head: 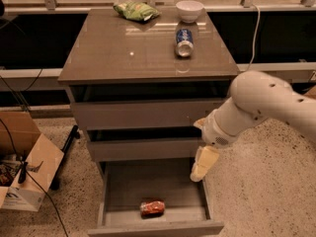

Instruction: Pick coke can from bottom drawer and place on counter

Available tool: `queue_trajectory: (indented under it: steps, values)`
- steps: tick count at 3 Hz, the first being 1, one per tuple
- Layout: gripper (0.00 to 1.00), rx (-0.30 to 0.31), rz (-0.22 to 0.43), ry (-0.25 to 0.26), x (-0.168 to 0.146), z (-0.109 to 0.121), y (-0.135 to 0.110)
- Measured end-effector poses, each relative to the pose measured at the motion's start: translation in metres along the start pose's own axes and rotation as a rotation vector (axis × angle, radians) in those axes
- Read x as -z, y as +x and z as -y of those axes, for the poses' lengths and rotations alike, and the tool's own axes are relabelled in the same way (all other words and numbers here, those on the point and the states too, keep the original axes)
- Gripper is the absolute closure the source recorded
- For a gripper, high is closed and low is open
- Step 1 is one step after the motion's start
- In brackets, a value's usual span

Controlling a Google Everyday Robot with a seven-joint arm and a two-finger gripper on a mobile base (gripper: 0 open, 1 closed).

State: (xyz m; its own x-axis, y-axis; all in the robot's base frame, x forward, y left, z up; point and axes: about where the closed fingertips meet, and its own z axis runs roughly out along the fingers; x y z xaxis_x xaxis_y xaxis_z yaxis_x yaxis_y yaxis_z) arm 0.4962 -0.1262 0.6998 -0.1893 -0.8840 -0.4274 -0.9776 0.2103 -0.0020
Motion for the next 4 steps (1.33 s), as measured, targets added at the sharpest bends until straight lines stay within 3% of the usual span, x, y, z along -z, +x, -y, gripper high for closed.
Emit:
queue_trajectory:
  steps: [1, 3, 4]
  values:
    - [0.00, -0.047, 0.090, -0.014, -0.050, 0.012, 0.004]
    - [0.00, -0.159, 0.225, -0.113, -0.161, 0.026, 0.045]
    - [0.00, -0.175, 0.232, -0.143, -0.179, 0.020, 0.051]
